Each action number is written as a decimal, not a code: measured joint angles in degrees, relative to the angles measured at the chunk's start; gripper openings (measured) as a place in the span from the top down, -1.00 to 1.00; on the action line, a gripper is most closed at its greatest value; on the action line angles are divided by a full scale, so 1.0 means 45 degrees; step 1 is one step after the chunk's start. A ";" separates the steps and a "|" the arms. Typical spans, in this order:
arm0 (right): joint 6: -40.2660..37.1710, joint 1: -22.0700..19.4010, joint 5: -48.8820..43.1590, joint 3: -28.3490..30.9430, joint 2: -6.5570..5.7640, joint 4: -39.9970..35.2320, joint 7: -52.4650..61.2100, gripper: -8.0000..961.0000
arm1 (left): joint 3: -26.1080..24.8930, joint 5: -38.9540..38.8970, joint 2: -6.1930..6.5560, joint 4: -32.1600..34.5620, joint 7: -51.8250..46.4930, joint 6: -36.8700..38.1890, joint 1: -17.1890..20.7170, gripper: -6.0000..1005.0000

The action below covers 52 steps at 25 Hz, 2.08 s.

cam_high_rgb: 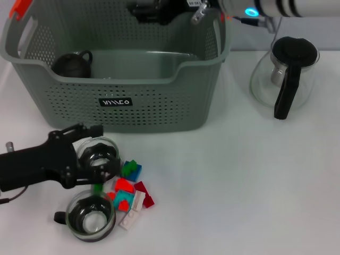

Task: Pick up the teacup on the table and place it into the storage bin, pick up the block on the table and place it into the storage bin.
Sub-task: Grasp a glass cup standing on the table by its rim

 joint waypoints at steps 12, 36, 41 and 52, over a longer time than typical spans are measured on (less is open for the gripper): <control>-0.5222 -0.1465 0.2959 0.0138 -0.0010 -0.1188 -0.2716 -0.58 | -0.0494 0.0002 0.0176 0.0414 -0.0071 0.1221 0.0204 -0.89; -1.0197 -0.1952 0.2694 0.1784 0.0008 0.3078 -0.7154 -0.97 | 0.0510 0.1298 0.0218 0.2754 -0.0934 0.2982 0.1328 -0.89; -0.9772 -0.1863 0.3487 0.1834 0.0015 0.4408 -0.8247 -0.97 | 0.1881 0.1505 0.0090 0.3469 -0.1135 0.3011 0.1125 -0.89; -0.9056 -0.1680 0.3890 0.1763 0.0044 0.5723 -0.8970 -0.97 | 0.5484 0.2672 -0.0578 0.8295 -0.3897 0.2952 0.0837 -0.89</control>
